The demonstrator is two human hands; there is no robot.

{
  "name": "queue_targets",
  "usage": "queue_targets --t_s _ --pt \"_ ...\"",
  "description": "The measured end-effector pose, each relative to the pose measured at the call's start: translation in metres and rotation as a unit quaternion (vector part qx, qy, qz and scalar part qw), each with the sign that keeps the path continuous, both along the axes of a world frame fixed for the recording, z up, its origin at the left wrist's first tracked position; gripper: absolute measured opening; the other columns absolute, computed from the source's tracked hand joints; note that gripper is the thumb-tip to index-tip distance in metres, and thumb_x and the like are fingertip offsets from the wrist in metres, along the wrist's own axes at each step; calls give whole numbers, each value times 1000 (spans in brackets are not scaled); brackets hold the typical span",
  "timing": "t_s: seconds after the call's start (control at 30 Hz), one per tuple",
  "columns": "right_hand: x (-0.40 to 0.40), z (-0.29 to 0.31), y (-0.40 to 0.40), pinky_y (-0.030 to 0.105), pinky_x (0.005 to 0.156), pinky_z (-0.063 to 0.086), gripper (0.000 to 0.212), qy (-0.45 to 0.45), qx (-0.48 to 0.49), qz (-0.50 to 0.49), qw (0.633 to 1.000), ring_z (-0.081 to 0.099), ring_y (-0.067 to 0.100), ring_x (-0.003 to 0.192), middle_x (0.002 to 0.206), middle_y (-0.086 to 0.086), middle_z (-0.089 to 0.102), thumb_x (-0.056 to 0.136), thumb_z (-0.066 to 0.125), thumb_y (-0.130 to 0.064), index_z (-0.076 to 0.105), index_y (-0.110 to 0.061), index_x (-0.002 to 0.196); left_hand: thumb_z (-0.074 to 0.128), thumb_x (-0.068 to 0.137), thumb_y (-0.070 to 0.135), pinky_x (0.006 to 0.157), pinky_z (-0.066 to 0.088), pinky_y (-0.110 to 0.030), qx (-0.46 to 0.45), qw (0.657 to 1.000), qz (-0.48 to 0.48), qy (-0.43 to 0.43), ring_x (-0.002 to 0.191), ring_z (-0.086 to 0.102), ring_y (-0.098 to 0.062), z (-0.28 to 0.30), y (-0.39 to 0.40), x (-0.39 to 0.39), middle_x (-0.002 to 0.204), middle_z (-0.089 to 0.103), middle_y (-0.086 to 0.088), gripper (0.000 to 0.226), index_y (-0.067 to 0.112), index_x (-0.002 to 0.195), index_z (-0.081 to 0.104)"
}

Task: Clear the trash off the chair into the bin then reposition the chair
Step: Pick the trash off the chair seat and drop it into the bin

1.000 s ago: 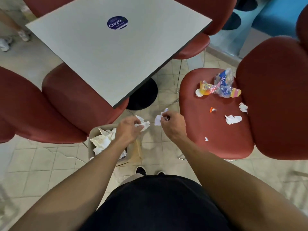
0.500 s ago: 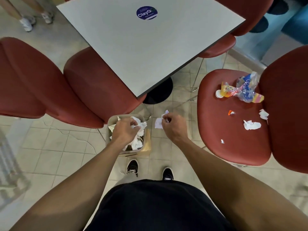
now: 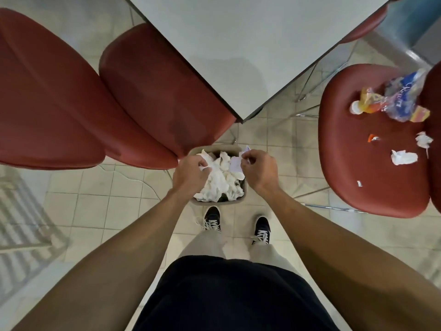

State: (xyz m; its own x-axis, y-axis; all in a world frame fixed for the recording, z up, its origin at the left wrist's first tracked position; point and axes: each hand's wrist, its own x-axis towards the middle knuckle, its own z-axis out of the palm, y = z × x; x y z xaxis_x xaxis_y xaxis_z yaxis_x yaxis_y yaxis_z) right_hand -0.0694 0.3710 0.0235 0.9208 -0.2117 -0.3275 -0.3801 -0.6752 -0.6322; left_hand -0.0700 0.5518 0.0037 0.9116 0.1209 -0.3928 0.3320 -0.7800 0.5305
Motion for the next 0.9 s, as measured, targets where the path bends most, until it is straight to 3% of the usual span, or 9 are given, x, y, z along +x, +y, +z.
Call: queue_targets --t_s 0.17,0.37,0.5,0.63,0.7,0.73,0.8,0.87,0.9 --pt "6 -21 23 33 80 55 21 10 43 -49 998 65 20 78 87 5 71 86 60 -12 73 -13 102 69 82 26 79 51 -34 -4 1000 12 16 91 62 -21 -22 20 9 95 69 -2 12 17 90 69" --pt "10 -44 47 23 82 53 20 12 129 -142 981 63 9 80 96 3 72 88 61 -9 71 -9 105 68 85 23 81 47 -29 -35 999 10 11 92 63 -22 -50 32 19 99 69 -6 18 11 99 68" --pt "11 -60 59 25 90 51 33 96 209 -193 954 64 14 98 113 4 68 87 64 -13 65 -12 120 59 91 20 98 42 -32 -20 996 -42 79 114 57 -27 -67 31 22 120 64 -11 34 9 122 62" --pt "11 -74 60 15 72 45 48 206 242 -182 931 61 15 92 115 2 63 86 63 -13 54 -16 134 53 92 21 102 38 -32 -9 987 -73 143 124 50 -27 -83 31 18 133 57 -10 39 15 130 57" --pt "11 -81 59 16 73 43 50 225 244 -172 928 58 12 90 121 -1 57 86 61 -11 52 -16 135 54 91 22 101 40 -32 -10 987 -73 144 122 52 -26 -86 32 17 132 57 -8 38 19 129 58" --pt "10 -84 57 17 72 43 50 230 239 -170 928 57 8 83 118 -2 56 86 60 -9 53 -17 134 55 91 24 100 43 -33 -5 987 -74 140 120 54 -25 -86 32 17 131 59 -6 37 22 127 59" --pt "8 -86 52 14 63 41 43 236 219 -165 932 51 0 62 93 -1 58 85 57 -7 58 -19 126 56 89 27 96 47 -37 11 990 -67 127 115 57 -24 -81 32 16 125 61 -3 35 27 124 61" --pt "4 -83 45 10 49 37 34 232 194 -168 938 45 0 42 67 -2 56 83 55 -5 65 -18 113 57 89 27 90 49 -38 27 992 -63 106 109 59 -23 -73 31 15 119 63 -1 30 27 118 64" --pt "2 -80 42 10 45 36 30 228 182 -169 942 45 1 40 63 -2 56 83 56 -6 66 -17 108 57 89 28 88 49 -37 34 993 -64 94 106 59 -22 -69 30 15 117 63 -1 27 27 115 64"
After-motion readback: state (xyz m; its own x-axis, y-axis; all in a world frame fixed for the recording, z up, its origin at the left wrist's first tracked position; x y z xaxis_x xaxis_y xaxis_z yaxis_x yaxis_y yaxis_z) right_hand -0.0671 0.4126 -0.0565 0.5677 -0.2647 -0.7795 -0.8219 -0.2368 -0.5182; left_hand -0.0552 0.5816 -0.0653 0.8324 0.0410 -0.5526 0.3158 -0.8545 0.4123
